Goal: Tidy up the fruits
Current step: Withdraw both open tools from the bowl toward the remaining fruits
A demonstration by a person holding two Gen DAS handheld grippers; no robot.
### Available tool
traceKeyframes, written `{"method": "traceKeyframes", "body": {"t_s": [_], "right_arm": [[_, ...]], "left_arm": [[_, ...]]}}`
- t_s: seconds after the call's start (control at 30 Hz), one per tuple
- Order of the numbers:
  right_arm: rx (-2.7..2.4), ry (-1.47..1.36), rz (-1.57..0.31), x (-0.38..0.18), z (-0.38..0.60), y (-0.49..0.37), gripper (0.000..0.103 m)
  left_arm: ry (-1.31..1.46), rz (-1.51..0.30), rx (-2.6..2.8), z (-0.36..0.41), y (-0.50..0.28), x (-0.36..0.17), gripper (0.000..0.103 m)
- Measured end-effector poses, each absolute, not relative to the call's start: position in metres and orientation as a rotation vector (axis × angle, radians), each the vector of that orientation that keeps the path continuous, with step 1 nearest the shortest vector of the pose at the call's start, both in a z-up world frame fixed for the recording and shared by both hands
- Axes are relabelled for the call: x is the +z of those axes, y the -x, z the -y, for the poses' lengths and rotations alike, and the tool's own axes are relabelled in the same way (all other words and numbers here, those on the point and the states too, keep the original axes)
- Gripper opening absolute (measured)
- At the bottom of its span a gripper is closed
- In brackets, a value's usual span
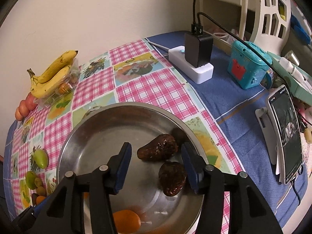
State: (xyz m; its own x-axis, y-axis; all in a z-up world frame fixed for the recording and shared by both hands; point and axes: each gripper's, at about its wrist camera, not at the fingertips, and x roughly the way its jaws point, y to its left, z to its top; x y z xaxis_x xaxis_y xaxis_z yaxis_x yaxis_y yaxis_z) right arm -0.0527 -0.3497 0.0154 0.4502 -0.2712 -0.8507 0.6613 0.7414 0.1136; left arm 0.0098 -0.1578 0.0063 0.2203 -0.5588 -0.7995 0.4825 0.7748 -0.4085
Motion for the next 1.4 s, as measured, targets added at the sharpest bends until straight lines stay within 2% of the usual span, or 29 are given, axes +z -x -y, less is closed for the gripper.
{"method": "traceKeyframes", "body": {"t_s": [0.2, 0.47, 0.67, 0.7, 0.77, 0.83, 1.03, 1.13, 1.4], "right_arm": [[-0.606, -0.458, -0.945, 0.015, 0.348, 0.051, 0.054], [-0.598, -0.433, -0.959, 0.014, 0.343, 0.047, 0.054], [-0.596, -0.412, -0.971, 0.013, 0.338, 0.045, 0.054], [-0.596, -0.408, -0.974, 0.013, 0.338, 0.045, 0.054], [-0.593, -0.403, -0.977, 0.012, 0.338, 0.044, 0.060], [-0.589, -0.403, -0.973, 0.012, 0.338, 0.043, 0.077], [-0.569, -0.390, -0.983, 0.009, 0.332, 0.039, 0.081], [-0.560, -0.378, -0.984, 0.007, 0.327, 0.036, 0.093], [-0.552, -0.341, -0.969, 0.008, 0.313, 0.031, 0.093]], "left_arm": [[0.089, -1.128, -0.684, 0.149, -0.016, 0.009, 0.053], [0.134, -1.135, -0.640, 0.134, -0.026, 0.008, 0.054], [0.140, -1.128, -0.582, 0.122, -0.032, 0.010, 0.067], [0.137, -1.127, -0.567, 0.121, -0.033, 0.009, 0.072], [0.134, -1.131, -0.524, 0.115, -0.037, 0.007, 0.079], [0.138, -1.136, -0.493, 0.109, -0.040, 0.006, 0.083], [0.154, -1.133, -0.399, 0.089, -0.050, 0.004, 0.098], [0.146, -1.124, -0.358, 0.081, -0.053, 0.005, 0.101], [0.107, -1.096, -0.238, 0.055, -0.065, 0.006, 0.103]]}}
